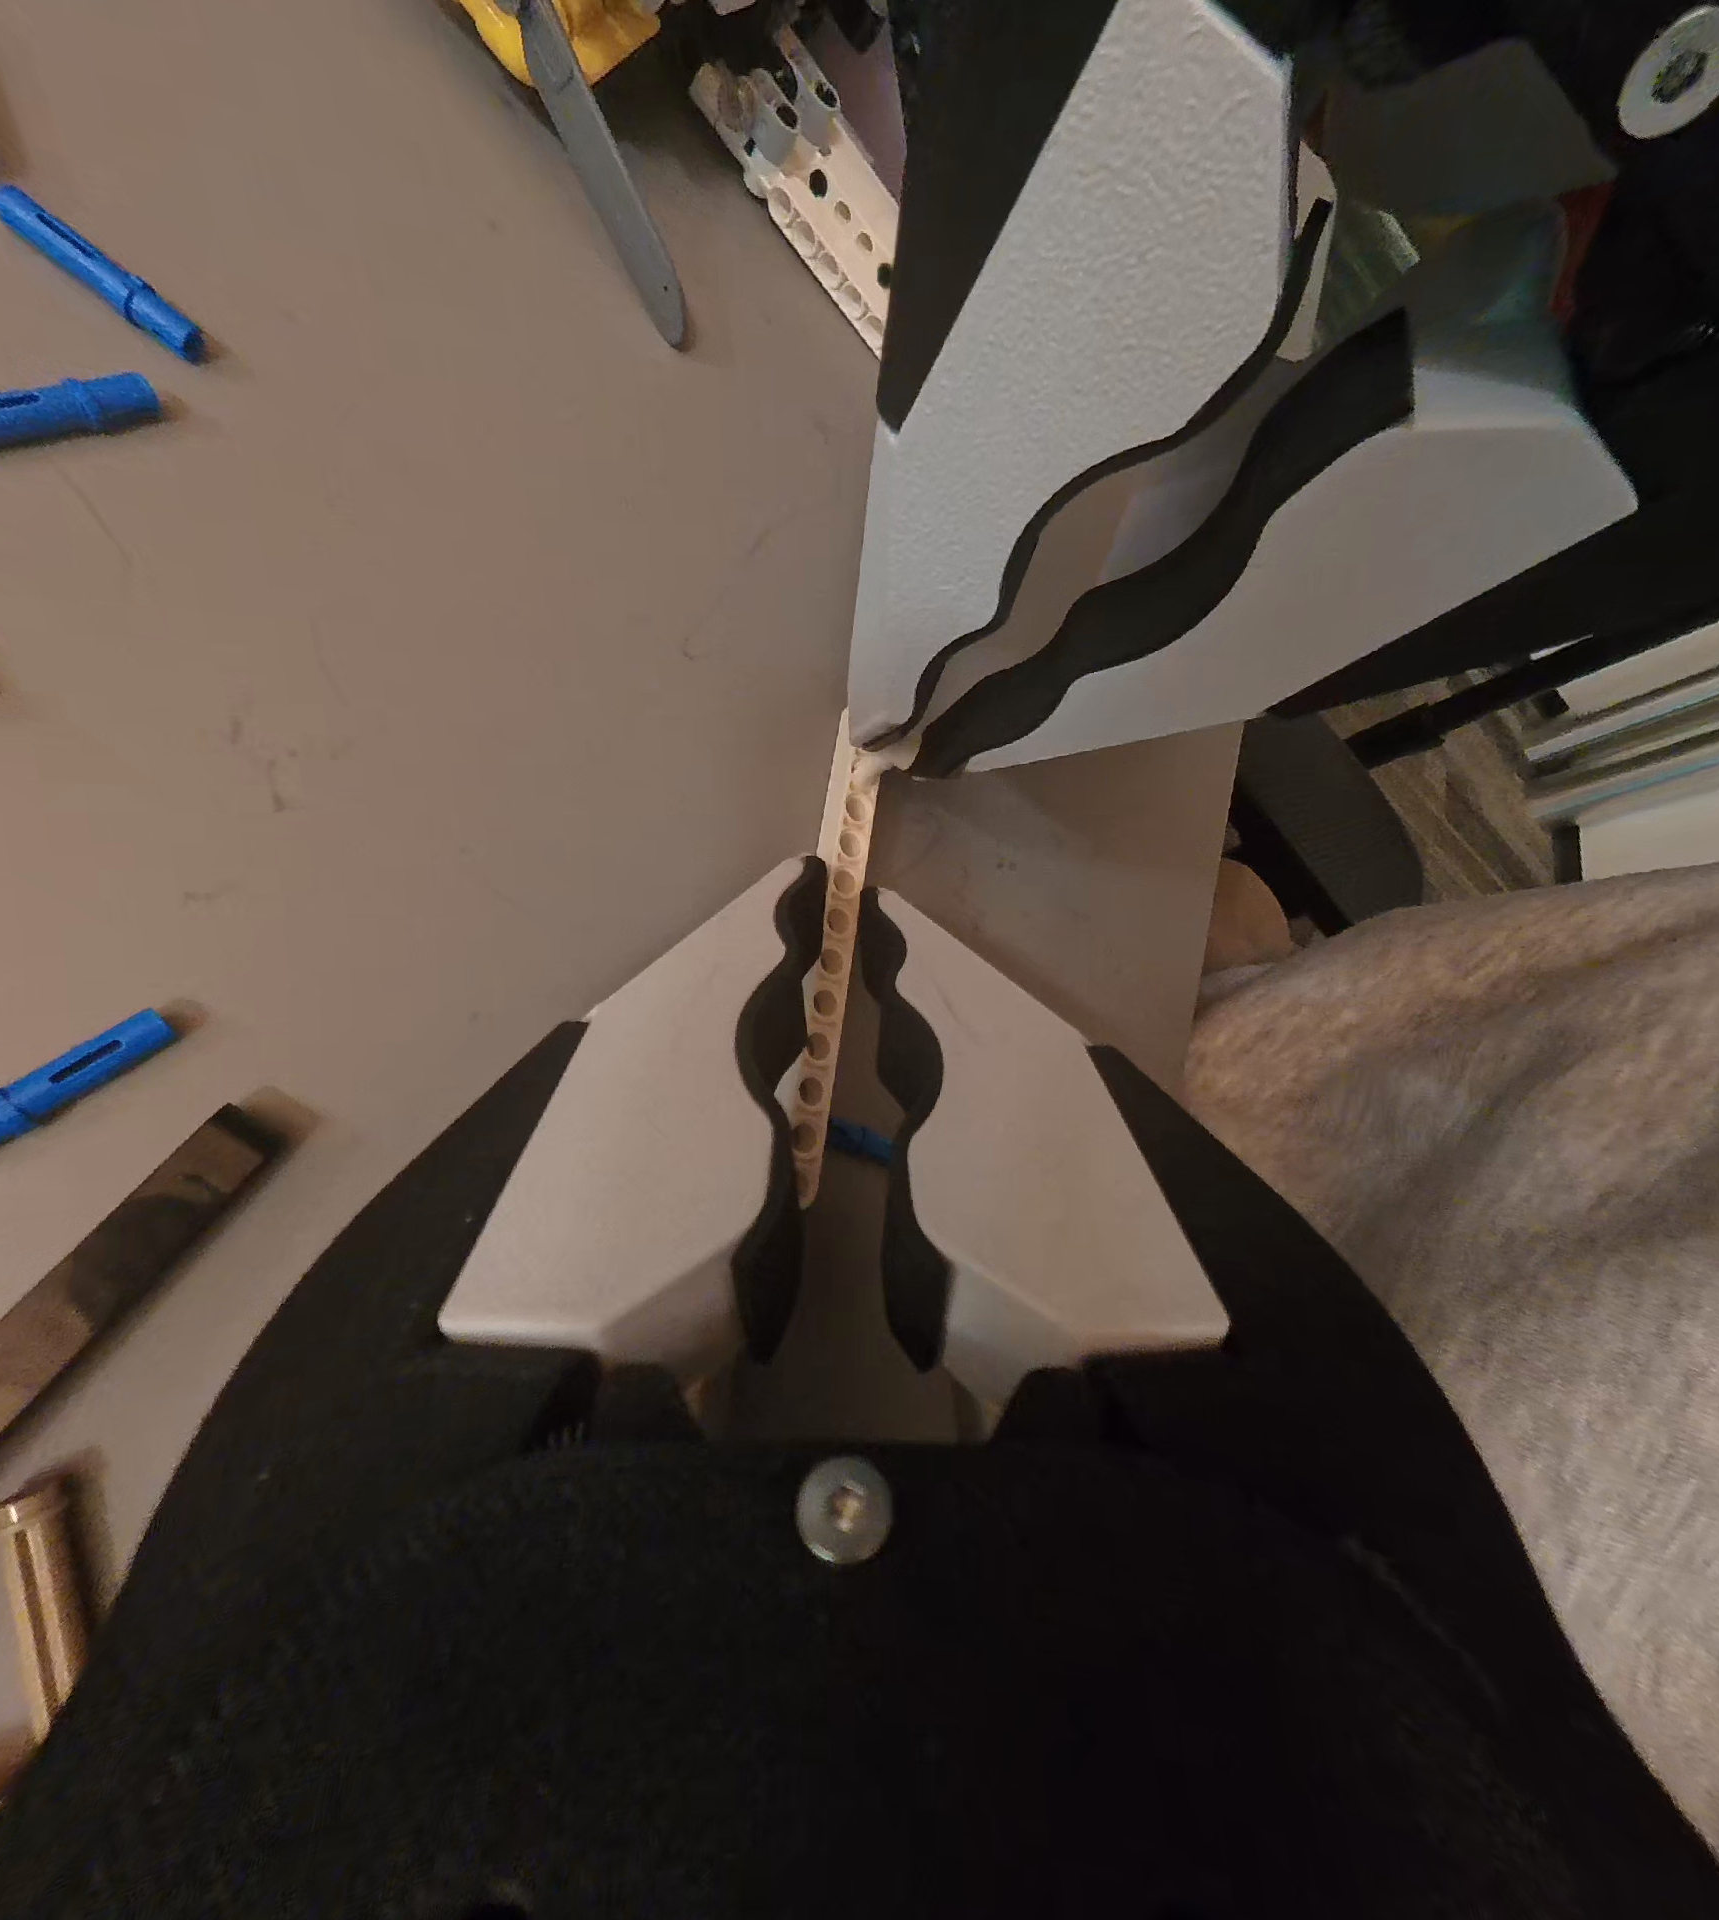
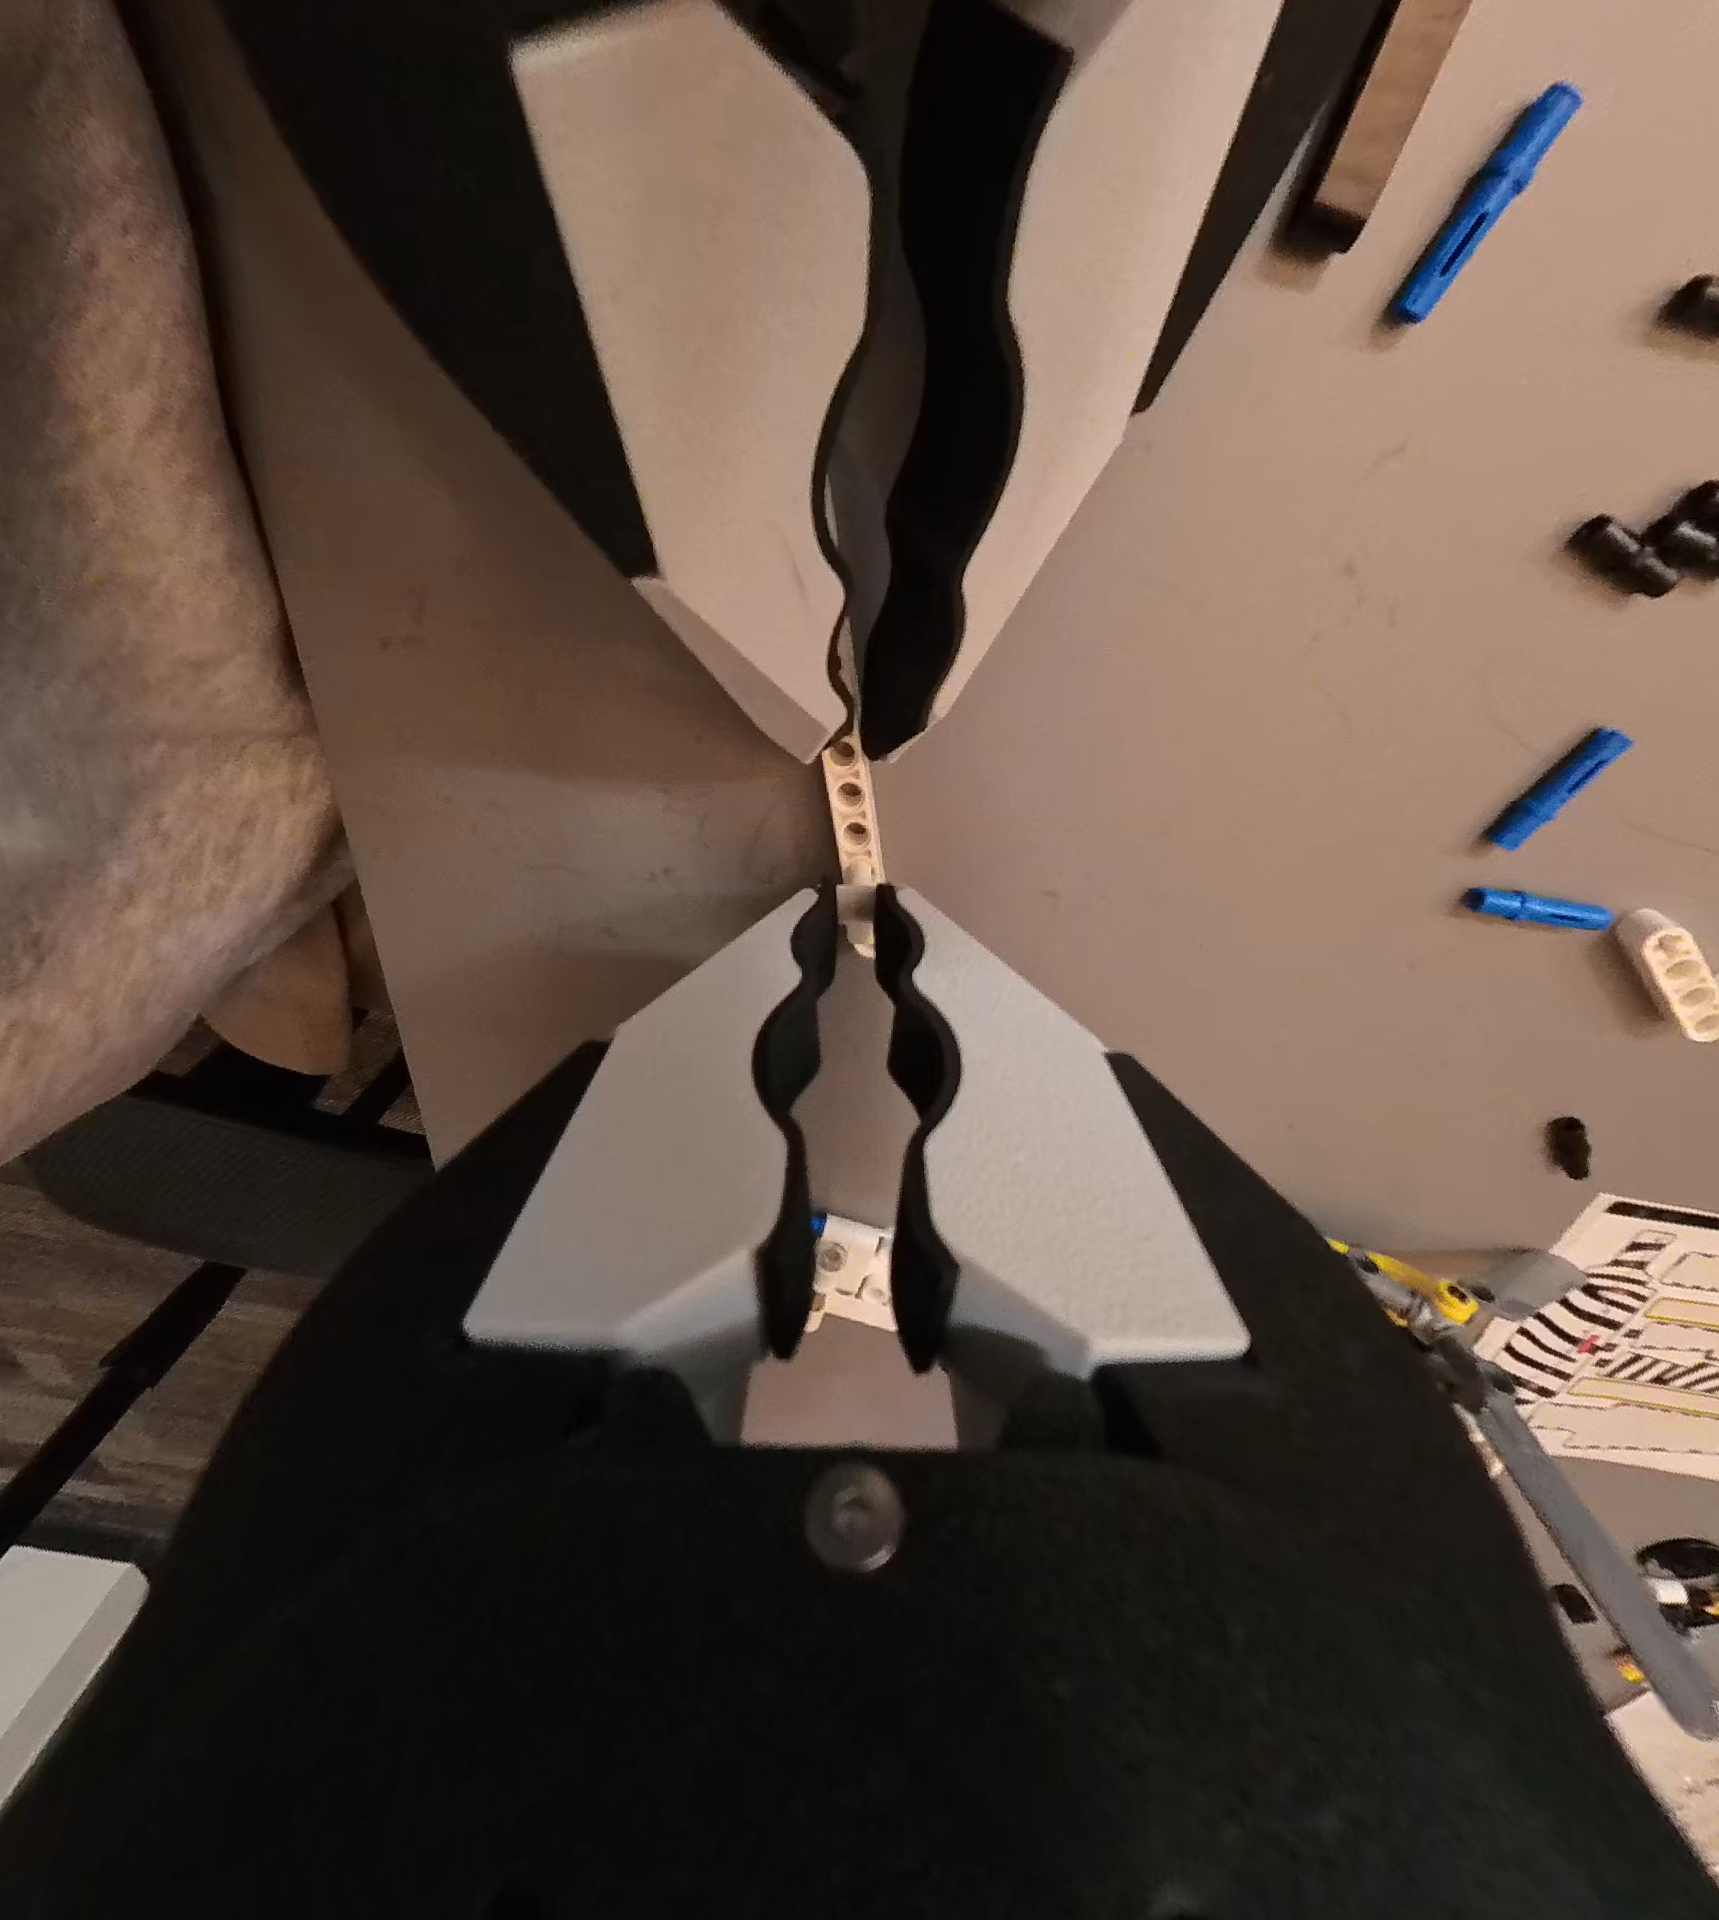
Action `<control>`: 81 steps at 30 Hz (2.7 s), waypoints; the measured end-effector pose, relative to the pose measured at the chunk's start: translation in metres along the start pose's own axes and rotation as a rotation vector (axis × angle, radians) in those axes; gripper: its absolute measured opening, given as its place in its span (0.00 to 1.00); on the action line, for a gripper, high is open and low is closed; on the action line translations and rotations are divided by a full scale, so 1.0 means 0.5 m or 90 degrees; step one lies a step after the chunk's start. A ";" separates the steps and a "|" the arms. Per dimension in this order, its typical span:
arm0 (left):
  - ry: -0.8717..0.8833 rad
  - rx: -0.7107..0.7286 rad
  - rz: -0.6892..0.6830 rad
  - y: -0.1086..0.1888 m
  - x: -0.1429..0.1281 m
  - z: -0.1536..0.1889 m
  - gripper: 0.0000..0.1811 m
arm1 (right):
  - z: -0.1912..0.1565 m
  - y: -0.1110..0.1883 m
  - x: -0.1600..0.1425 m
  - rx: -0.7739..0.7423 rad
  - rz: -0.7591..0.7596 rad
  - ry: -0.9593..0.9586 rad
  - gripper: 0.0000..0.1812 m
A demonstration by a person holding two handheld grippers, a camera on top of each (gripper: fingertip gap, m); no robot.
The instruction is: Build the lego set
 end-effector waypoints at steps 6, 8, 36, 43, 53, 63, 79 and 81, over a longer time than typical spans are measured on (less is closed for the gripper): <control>0.000 0.000 0.000 0.000 0.000 0.000 0.02 | 0.001 0.000 -0.001 0.005 0.006 -0.005 0.03; 0.000 0.000 0.000 0.000 0.000 0.000 0.02 | 0.002 -0.001 -0.001 0.008 0.010 -0.007 0.03; 0.008 0.006 0.006 0.001 0.000 -0.002 0.02 | -0.013 -0.014 -0.041 -0.095 0.160 0.159 0.05; 0.008 0.006 0.006 0.001 0.000 -0.002 0.02 | -0.005 -0.012 -0.034 -0.073 0.126 0.244 0.04; 0.010 0.020 0.013 0.003 0.000 -0.004 0.02 | -0.006 -0.011 -0.025 -0.084 0.117 -0.126 0.03; 0.013 0.009 0.009 0.002 -0.002 -0.001 0.02 | -0.029 -0.004 -0.032 -0.173 0.136 0.073 0.13; 0.015 0.007 0.009 0.002 -0.002 -0.001 0.02 | -0.014 -0.018 -0.025 -0.093 0.085 0.032 0.04; 0.016 0.006 0.009 0.002 -0.002 -0.001 0.02 | -0.015 -0.015 -0.023 -0.098 0.085 0.029 0.04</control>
Point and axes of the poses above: each gripper's, where its closed fingertips meet, y back along the fingers, x out of its top, z = x × y across the jaws, the point moved 8 cm from there along y, back along the fingers
